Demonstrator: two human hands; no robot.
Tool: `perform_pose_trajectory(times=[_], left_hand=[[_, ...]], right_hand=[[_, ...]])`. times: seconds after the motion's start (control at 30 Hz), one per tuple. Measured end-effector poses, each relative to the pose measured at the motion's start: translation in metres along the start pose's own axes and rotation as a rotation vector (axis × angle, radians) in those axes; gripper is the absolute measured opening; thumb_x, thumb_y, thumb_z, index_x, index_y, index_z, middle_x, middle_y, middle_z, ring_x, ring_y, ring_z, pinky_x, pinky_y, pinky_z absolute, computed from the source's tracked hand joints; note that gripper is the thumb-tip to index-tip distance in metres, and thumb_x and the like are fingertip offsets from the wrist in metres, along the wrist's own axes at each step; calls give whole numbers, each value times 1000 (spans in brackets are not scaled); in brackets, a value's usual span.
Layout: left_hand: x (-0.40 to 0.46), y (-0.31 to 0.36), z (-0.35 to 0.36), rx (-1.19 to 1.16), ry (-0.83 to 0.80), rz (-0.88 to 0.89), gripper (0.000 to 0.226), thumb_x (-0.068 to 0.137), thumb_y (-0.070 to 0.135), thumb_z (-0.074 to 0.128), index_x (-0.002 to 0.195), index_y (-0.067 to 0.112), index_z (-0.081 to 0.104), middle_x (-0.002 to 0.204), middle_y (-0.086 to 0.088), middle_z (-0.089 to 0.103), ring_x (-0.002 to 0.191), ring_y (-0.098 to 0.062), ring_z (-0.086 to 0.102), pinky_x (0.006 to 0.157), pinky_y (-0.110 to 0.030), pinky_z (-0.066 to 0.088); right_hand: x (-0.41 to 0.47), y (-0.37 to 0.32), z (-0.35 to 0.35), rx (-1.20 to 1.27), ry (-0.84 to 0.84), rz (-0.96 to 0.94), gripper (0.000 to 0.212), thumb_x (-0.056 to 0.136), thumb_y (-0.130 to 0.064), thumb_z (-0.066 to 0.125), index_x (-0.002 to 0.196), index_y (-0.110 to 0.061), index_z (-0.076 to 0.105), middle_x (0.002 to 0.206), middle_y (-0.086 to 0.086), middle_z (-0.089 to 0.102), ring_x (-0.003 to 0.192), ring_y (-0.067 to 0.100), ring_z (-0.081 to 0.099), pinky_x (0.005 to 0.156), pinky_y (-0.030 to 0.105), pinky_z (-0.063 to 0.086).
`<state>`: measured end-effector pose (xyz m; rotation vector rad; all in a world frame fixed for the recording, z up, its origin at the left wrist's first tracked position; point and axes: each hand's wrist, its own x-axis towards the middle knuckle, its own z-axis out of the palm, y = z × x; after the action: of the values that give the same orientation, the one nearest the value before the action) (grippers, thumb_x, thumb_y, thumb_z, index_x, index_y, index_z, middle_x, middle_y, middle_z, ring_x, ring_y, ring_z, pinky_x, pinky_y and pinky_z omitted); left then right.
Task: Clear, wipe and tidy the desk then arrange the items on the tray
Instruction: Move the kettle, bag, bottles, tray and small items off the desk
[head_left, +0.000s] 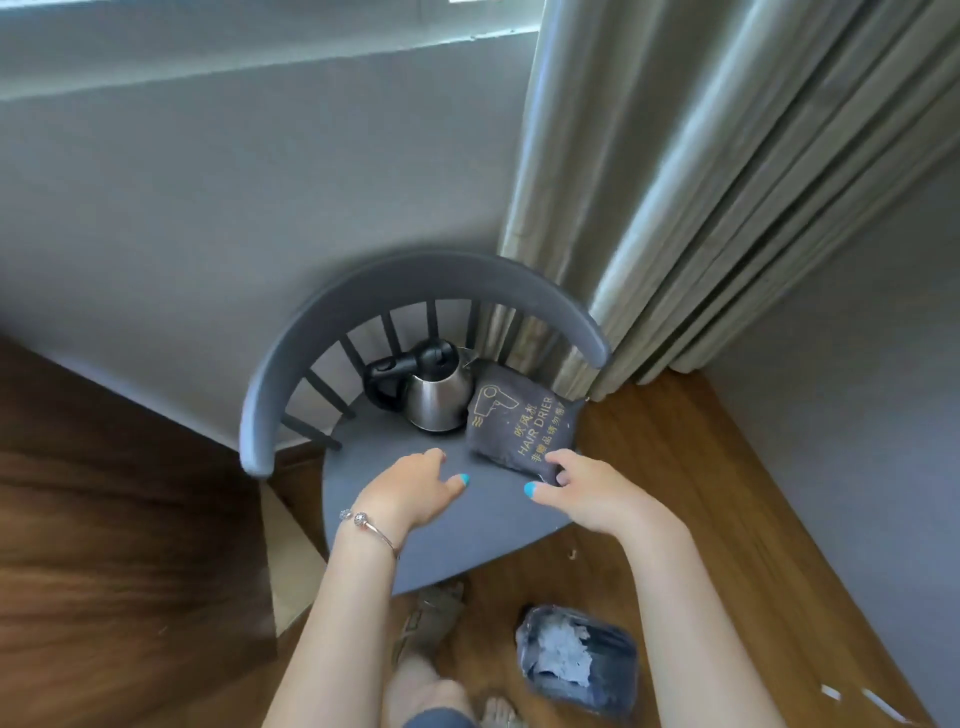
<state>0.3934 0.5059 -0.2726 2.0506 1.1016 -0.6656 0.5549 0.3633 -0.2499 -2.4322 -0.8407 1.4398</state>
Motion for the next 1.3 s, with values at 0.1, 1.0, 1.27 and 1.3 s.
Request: perform_pose_trajectory(times=[0.1, 1.0, 1.27, 1.3], left_hand=[[-57, -2, 8, -70, 35, -24, 57, 97, 50, 43, 144, 19, 36, 143, -6, 47, 127, -24, 47, 101, -32, 37], [-536, -316, -36, -539, 705, -449, 56, 95, 51, 48, 138, 14, 46, 138, -3, 50, 124, -18, 47, 98, -27, 37], [-593, -430, -50, -592, 698, -467, 53, 94, 54, 48, 131, 16, 51, 130, 0, 54, 119, -19, 52, 101, -31, 40], [-594, -442, -57, -591, 715, -467, 56, 94, 54, 48, 135, 17, 49, 132, -1, 53, 119, -18, 52, 102, -33, 40]], right_hand=[[-42, -9, 0, -85, 28, -88, 72, 92, -50, 57, 152, -23, 28, 152, 4, 39, 131, 22, 46, 96, 28, 41], [-307, -366, 259, -669, -173, -858, 73, 88, -62, 57, 148, -30, 33, 147, 0, 45, 128, 20, 48, 96, 29, 37], [-336, -456, 367, -780, -208, -908, 74, 86, -65, 56, 148, -28, 36, 152, -2, 40, 136, 20, 40, 109, 34, 32], [-338, -468, 378, -767, -213, -933, 73, 87, -63, 57, 147, -28, 37, 151, -2, 41, 135, 19, 40, 109, 33, 32]])
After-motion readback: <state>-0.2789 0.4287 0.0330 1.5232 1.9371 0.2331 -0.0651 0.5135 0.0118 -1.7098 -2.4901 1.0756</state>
